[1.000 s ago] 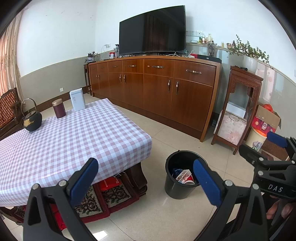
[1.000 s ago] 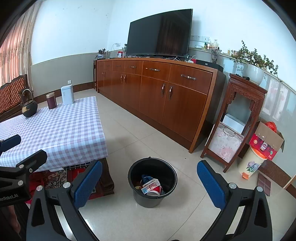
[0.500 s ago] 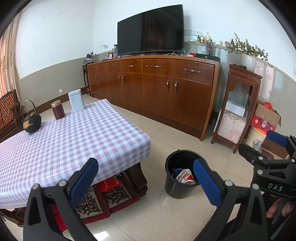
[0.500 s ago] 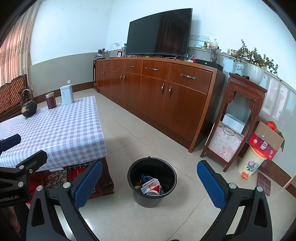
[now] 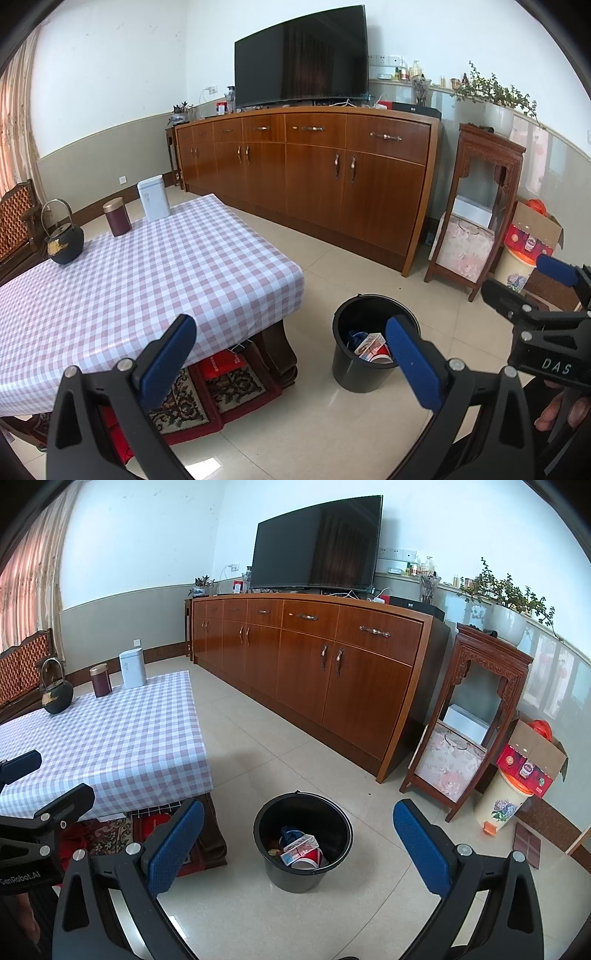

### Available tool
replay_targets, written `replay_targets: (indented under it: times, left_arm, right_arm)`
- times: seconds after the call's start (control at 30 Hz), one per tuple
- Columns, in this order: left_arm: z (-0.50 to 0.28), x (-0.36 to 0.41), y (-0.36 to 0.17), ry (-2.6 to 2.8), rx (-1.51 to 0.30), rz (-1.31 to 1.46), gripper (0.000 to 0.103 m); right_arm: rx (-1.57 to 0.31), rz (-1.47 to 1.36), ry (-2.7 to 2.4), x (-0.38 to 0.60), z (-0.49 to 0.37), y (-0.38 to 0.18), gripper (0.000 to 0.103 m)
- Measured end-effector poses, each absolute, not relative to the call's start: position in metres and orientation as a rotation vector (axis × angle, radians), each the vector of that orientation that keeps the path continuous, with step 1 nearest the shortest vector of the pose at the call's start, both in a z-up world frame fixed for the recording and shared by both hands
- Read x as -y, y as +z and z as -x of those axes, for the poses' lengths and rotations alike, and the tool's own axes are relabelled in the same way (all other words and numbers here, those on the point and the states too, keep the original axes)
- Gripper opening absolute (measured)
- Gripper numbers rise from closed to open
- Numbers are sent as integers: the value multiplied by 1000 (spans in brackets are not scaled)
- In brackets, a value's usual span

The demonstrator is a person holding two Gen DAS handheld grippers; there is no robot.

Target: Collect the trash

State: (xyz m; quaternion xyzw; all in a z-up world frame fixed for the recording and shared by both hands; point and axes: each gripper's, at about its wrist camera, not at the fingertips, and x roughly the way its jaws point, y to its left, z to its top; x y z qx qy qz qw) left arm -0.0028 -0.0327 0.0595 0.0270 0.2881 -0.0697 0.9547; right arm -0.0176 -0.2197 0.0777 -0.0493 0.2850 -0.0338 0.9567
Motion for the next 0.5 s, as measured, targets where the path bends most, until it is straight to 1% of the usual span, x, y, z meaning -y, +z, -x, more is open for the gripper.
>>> replay_targets:
  times: [0.33, 0.5]
  left_arm:
    - [6, 30, 59, -129, -559, -66, 103]
    - [3, 28, 56, -131, -582, -53, 103]
  right_arm:
    - [-580, 103, -68, 219, 17, 78, 103]
    - [-580, 103, -70, 220, 17, 77, 103]
